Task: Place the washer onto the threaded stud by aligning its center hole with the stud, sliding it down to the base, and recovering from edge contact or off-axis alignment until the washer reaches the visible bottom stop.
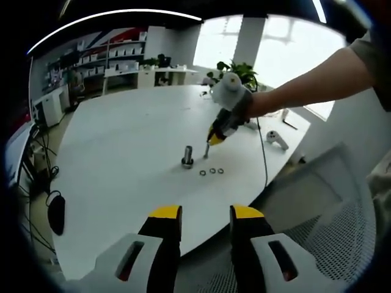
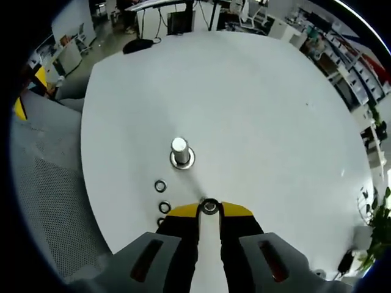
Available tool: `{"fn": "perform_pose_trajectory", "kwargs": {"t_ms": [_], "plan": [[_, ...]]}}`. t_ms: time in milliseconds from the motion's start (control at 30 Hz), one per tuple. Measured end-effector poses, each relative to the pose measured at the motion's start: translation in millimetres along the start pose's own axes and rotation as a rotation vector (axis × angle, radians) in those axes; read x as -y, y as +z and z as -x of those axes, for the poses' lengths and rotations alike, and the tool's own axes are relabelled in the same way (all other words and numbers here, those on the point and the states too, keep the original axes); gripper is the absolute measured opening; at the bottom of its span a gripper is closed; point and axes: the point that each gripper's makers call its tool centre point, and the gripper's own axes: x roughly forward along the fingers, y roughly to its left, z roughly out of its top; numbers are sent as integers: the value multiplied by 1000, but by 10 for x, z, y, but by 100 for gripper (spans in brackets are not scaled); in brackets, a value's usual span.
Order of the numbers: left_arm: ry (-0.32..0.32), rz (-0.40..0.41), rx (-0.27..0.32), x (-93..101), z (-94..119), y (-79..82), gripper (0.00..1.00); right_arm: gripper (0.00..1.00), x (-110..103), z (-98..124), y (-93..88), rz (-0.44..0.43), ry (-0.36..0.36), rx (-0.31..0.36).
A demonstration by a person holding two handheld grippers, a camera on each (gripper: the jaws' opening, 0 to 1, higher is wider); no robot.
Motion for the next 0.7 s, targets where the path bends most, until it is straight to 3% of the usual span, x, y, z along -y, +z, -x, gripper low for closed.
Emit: {"fn": "perform_pose_trajectory", "kwargs": {"t_ms": [700], "plan": [[-2, -2, -17, -2, -11, -25, 29, 14, -39, -277, -112, -35, 21, -27]]}}
